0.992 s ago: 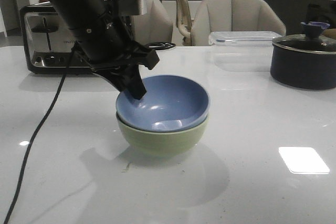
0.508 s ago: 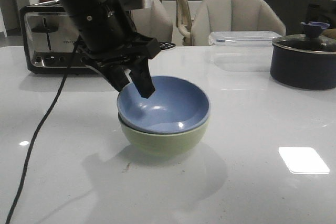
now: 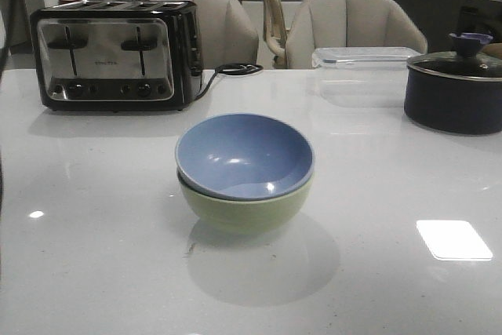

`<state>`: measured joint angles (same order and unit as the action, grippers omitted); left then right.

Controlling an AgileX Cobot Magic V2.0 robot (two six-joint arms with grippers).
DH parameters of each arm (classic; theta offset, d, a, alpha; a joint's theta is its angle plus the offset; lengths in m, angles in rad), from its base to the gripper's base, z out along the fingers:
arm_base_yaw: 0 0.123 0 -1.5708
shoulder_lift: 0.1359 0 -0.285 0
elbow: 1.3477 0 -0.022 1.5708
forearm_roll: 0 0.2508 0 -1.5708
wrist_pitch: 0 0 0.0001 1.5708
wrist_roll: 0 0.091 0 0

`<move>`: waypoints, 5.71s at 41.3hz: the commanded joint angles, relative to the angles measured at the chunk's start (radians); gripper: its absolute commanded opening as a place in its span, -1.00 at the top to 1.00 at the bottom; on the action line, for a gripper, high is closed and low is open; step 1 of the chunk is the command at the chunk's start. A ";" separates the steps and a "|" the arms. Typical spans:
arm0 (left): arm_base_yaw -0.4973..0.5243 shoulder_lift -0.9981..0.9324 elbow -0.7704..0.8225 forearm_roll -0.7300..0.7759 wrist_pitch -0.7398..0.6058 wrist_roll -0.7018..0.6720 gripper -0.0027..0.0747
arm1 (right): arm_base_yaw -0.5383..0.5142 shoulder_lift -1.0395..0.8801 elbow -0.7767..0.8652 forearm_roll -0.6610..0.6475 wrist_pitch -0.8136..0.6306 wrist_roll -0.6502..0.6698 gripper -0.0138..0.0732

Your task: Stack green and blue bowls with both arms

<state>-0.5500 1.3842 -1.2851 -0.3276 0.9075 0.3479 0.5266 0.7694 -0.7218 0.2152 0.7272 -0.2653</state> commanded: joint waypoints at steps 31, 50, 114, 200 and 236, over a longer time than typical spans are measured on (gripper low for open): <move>-0.047 -0.715 0.583 0.161 -0.180 -0.089 -0.25 | -0.008 -0.008 -0.026 -0.091 -0.013 0.063 -0.34; -0.047 -0.727 0.592 0.161 -0.196 -0.089 0.33 | -0.008 -0.008 -0.026 -0.060 -0.012 0.063 0.30; 0.430 -1.398 1.154 0.352 -0.678 -0.255 0.67 | -0.008 -0.008 -0.026 -0.057 -0.011 0.063 0.59; 0.488 -1.407 1.297 0.292 -0.938 -0.308 0.67 | -0.079 -0.098 0.010 -0.059 -0.045 0.061 0.59; 0.488 -1.407 1.297 0.292 -0.938 -0.308 0.67 | -0.554 -0.800 0.745 -0.020 -0.727 0.061 0.59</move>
<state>-0.0627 -0.0055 0.0043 -0.0273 0.0624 0.0500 -0.0195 -0.0091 0.0281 0.1846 0.1131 -0.2021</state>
